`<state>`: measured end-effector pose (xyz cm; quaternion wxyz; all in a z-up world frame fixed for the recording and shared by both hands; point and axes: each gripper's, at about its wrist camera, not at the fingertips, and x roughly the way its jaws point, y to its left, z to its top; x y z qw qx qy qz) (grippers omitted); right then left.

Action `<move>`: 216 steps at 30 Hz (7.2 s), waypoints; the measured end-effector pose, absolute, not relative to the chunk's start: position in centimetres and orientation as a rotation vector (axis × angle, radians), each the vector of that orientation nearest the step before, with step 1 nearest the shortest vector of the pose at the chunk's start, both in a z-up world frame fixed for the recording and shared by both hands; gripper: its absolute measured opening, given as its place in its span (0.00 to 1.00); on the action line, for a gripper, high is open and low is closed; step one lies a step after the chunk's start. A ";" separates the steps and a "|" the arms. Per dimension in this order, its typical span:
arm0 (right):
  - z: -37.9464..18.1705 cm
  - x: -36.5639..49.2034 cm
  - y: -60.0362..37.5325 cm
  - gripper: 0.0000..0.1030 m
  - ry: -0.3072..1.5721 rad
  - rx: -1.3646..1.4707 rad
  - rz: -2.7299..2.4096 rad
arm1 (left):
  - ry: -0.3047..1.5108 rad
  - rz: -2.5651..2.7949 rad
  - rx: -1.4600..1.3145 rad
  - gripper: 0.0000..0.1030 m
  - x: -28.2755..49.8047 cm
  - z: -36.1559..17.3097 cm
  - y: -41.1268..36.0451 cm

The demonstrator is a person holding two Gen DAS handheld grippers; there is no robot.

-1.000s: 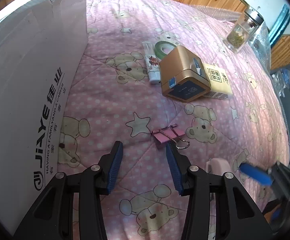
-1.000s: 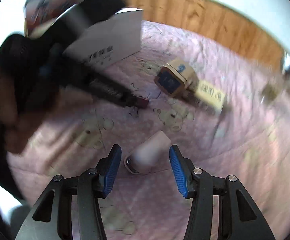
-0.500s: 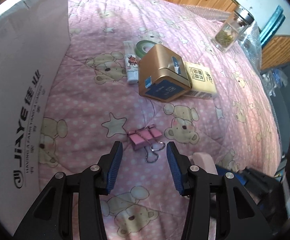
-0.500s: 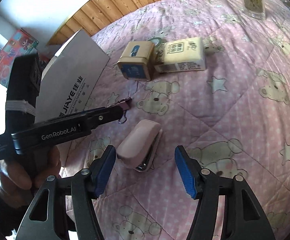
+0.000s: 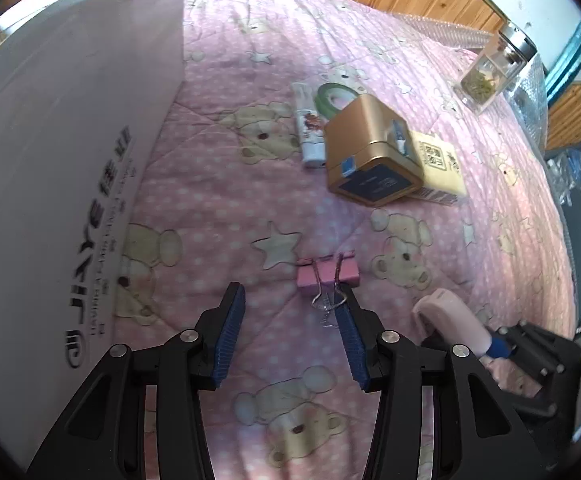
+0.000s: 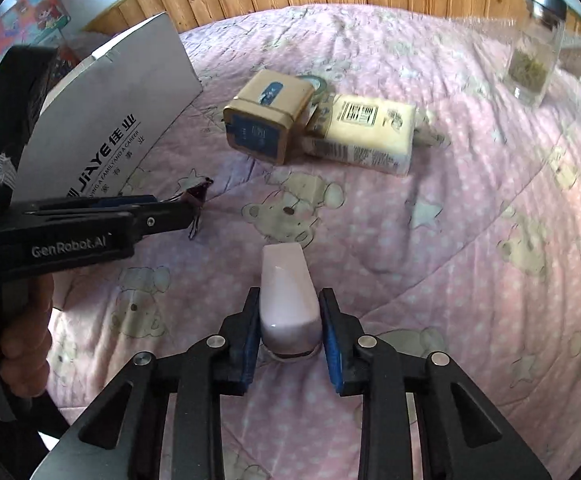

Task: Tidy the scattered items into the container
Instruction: 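Close the left gripper on the binder clip while the right grasps the stapler, then lift the clip and stapler and carry both over the cardboard box, then open the left gripper to drop the clip while the right releases the stapler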

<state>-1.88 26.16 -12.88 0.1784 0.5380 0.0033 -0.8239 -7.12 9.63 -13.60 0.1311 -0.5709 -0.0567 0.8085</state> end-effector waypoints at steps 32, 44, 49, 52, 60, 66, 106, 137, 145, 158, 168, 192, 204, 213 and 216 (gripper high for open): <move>-11.6 -1.5 26.0 0.27 -0.139 1.484 -2.326 | 0.029 2.452 -1.491 0.32 -6.3 -12.6 12.0; -7.2 -1.2 24.9 0.27 -0.180 1.364 -2.359 | -0.080 2.517 -1.409 0.32 -6.1 -8.3 10.7; -5.5 -1.1 24.0 0.27 -0.195 1.317 -2.369 | -0.167 2.529 -1.371 0.32 -5.5 -5.9 9.7; -4.4 -1.1 23.1 0.27 -0.203 1.281 -2.371 | -0.220 2.543 -1.340 0.32 -5.5 -4.5 9.1; -1.3 -0.3 20.1 0.27 -0.180 1.188 -2.370 | -0.351 2.591 -1.277 0.32 -4.6 -1.3 5.6; 0.7 1.1 18.0 0.27 -0.147 1.110 -2.369 | -0.468 2.613 -1.211 0.32 -3.1 1.2 2.6; 4.0 3.2 10.1 0.27 -0.052 0.945 -2.351 | -0.778 2.698 -1.190 0.32 -1.5 1.2 -10.0; 4.5 -4.4 3.4 0.27 -0.120 1.081 -2.189 | -0.712 2.577 -1.402 0.32 -2.9 -3.2 -10.7; 4.2 -6.9 2.8 0.27 -0.155 1.153 -2.156 | -0.667 2.557 -1.412 0.32 -3.5 -3.5 -9.8; 3.1 -10.6 0.8 0.27 -0.174 1.249 -2.110 | -0.671 2.532 -1.448 0.32 -4.1 -4.4 -9.4; 2.0 -13.0 -1.0 0.27 -0.097 1.309 -2.102 | -0.738 2.486 -1.526 0.32 -5.0 -5.4 -10.1; -3.1 -19.0 -5.7 0.27 0.235 1.479 -2.067 | -0.672 2.471 -1.614 0.32 -6.9 -7.5 -9.9; -4.1 -20.3 -6.8 0.27 0.222 1.473 -2.097 | -0.709 2.491 -1.669 0.44 -7.5 -7.9 -10.6; -2.9 -19.3 -6.2 0.27 0.208 1.465 -2.079 | -0.735 2.481 -1.649 0.43 -7.0 -6.9 -10.5; -2.9 -18.6 -5.8 0.27 0.215 1.481 -2.060 | -0.716 2.487 -1.639 0.44 -6.8 -6.5 -9.8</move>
